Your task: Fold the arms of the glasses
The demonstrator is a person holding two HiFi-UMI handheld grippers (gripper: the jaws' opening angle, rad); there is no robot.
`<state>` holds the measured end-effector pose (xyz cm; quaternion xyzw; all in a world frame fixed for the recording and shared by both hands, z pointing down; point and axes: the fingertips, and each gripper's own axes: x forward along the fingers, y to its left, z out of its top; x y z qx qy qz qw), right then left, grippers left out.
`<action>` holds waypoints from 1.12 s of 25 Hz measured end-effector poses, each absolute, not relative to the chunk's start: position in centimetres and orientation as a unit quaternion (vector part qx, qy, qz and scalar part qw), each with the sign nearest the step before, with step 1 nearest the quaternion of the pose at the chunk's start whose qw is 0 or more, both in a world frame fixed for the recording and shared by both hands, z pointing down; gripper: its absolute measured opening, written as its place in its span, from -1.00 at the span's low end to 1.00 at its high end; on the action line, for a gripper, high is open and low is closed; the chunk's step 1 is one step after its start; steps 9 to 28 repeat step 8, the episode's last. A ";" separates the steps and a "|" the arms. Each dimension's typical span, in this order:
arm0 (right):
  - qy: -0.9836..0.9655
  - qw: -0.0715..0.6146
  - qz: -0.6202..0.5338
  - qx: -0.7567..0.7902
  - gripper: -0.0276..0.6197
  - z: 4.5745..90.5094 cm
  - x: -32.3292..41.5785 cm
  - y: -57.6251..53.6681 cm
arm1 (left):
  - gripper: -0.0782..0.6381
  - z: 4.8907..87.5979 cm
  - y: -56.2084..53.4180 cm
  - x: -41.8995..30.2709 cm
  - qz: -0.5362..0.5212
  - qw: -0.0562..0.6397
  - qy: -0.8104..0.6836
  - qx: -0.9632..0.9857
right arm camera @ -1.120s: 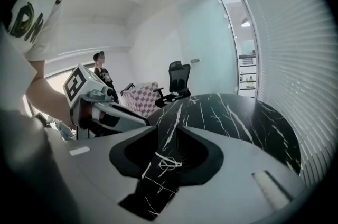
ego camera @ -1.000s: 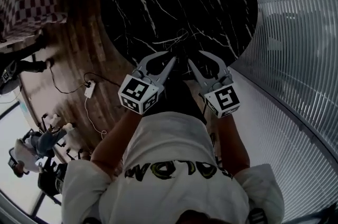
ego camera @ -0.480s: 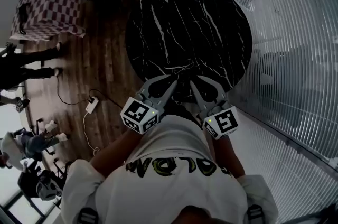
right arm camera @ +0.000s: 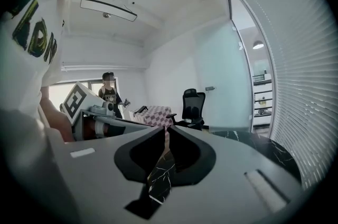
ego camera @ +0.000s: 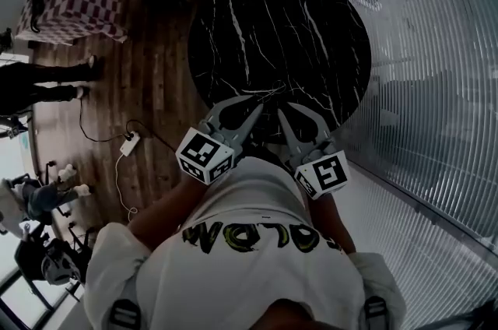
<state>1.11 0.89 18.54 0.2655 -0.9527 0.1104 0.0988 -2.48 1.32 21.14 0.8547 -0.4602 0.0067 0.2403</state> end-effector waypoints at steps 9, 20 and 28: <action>-0.951 0.105 0.108 0.271 -0.82 18.0 2.2 1.4 | -0.64 20.6 2.4 -1.5 0.002 0.245 -0.456 0.856; -0.951 0.105 0.108 0.271 -0.82 18.0 2.2 1.4 | -0.64 20.6 2.4 -1.5 0.002 0.245 -0.456 0.856; -0.951 0.105 0.108 0.271 -0.82 18.0 2.2 1.4 | -0.64 20.6 2.4 -1.5 0.002 0.245 -0.456 0.856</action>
